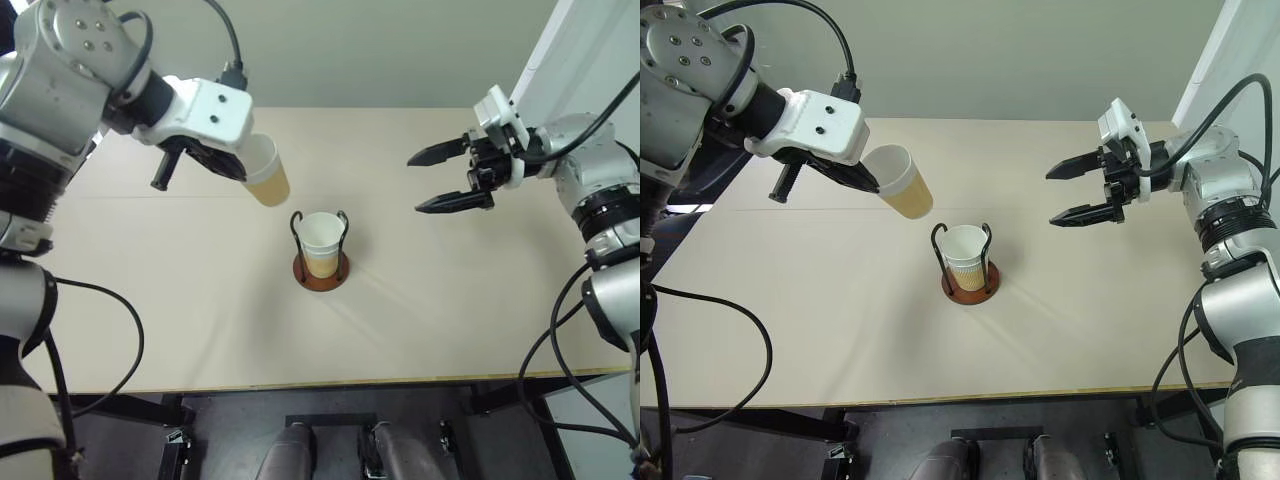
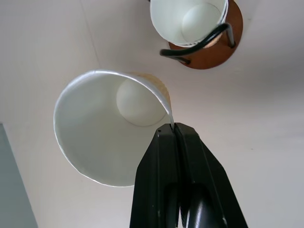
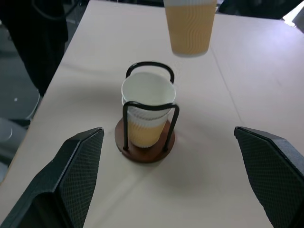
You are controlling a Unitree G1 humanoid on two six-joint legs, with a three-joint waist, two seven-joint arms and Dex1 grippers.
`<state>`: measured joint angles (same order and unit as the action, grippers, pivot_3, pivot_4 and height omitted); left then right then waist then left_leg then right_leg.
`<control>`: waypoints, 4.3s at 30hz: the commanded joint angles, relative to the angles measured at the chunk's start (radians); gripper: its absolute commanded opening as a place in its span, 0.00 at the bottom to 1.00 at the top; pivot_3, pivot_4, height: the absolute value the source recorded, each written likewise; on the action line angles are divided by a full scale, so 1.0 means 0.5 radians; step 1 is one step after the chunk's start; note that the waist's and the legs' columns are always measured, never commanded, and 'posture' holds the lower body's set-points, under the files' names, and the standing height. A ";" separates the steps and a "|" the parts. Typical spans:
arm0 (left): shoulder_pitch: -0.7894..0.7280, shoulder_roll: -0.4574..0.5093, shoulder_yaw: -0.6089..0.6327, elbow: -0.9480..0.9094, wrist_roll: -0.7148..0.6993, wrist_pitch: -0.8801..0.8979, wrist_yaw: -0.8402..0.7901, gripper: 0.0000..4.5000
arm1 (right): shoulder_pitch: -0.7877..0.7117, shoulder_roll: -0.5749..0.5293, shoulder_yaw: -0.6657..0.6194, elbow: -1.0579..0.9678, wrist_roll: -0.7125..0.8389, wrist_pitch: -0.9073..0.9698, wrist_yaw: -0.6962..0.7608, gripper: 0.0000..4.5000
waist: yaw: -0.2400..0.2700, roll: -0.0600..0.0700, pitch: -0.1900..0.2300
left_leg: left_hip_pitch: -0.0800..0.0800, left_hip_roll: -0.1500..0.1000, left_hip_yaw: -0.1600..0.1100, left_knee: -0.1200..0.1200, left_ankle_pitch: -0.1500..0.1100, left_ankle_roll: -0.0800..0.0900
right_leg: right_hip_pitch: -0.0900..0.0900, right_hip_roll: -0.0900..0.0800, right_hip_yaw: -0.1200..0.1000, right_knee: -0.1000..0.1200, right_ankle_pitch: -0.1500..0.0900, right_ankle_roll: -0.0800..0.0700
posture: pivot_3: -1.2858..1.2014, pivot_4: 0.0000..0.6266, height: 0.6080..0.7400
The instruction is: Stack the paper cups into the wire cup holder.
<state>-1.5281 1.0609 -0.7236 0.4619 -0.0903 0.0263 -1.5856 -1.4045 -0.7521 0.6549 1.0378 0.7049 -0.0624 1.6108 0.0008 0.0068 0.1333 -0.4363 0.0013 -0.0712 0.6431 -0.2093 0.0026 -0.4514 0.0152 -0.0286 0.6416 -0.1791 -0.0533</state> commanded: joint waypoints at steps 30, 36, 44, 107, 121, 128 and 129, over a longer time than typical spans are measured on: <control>-0.244 -0.303 -0.095 -0.035 -0.275 0.199 -0.058 0.01 | -0.059 -0.197 0.032 -0.171 0.103 0.047 0.007 1.00 | 0.013 0.000 0.000 | -0.002 0.000 0.002 0.007 0.003 0.007 | 0.003 0.000 0.000 0.000 0.005 0.011 | 0.52 0.24 1.00; -0.251 -0.244 -0.140 -0.134 -0.346 0.257 -0.058 0.01 | -0.073 -0.184 0.035 -0.142 0.088 0.025 0.007 1.00 | 0.016 0.000 0.000 | -0.002 0.000 0.002 0.008 0.004 0.008 | 0.004 -0.001 0.000 0.001 0.005 0.012 | 0.52 0.24 1.00; -0.186 -0.171 -0.192 -0.237 -0.387 0.280 -0.058 0.01 | -0.072 -0.177 0.023 -0.132 0.077 0.006 0.007 1.00 | 0.015 0.000 0.000 | -0.001 0.000 0.003 0.009 0.004 0.009 | 0.004 0.000 0.000 0.001 0.005 0.012 | 0.52 0.24 1.00; 0.574 -0.140 1.294 -0.287 -0.135 0.629 0.767 0.99 | -0.140 0.060 -0.605 0.459 -0.479 -0.122 -0.048 1.00 | 0.002 0.000 0.000 | 0.002 0.000 0.003 0.007 0.005 0.008 | 0.004 0.000 0.000 0.004 0.006 0.012 | 0.52 0.24 1.00; 2.022 -0.191 2.531 -0.837 -0.364 1.053 1.603 0.99 | -0.054 0.299 -1.071 0.538 -1.005 -0.133 -0.928 1.00 | 0.001 0.000 0.000 | 0.021 0.000 0.003 0.005 0.011 -0.001 | 0.015 -0.001 0.002 0.013 0.005 -0.004 | 0.52 0.24 1.00; 2.230 -0.106 2.696 -1.007 -0.449 1.156 1.661 0.99 | -0.051 0.447 -1.174 0.505 -1.110 -0.100 -0.917 1.00 | 0.015 -0.001 0.000 | 0.021 0.000 0.004 0.005 0.002 -0.026 | 0.016 -0.001 0.002 0.011 0.006 -0.020 | 0.52 0.24 1.00; 2.241 -0.090 2.704 -1.022 -0.457 1.164 1.660 0.99 | -0.058 0.465 -1.186 0.504 -1.120 -0.091 -0.904 1.00 | 0.017 -0.001 0.000 | 0.021 0.000 0.004 0.005 0.002 -0.026 | 0.016 -0.001 0.002 0.011 0.007 -0.021 | 0.52 0.24 1.00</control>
<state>-0.4060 0.9827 0.5869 -0.0044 -0.3059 0.6014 -0.7629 -1.4051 -0.5147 0.0946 1.3239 0.1499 -0.1095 1.1509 0.0092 0.0065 0.1332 -0.4256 0.0011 -0.0693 0.6458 -0.2083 -0.0109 -0.4435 0.0148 -0.0277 0.6469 -0.1757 -0.0639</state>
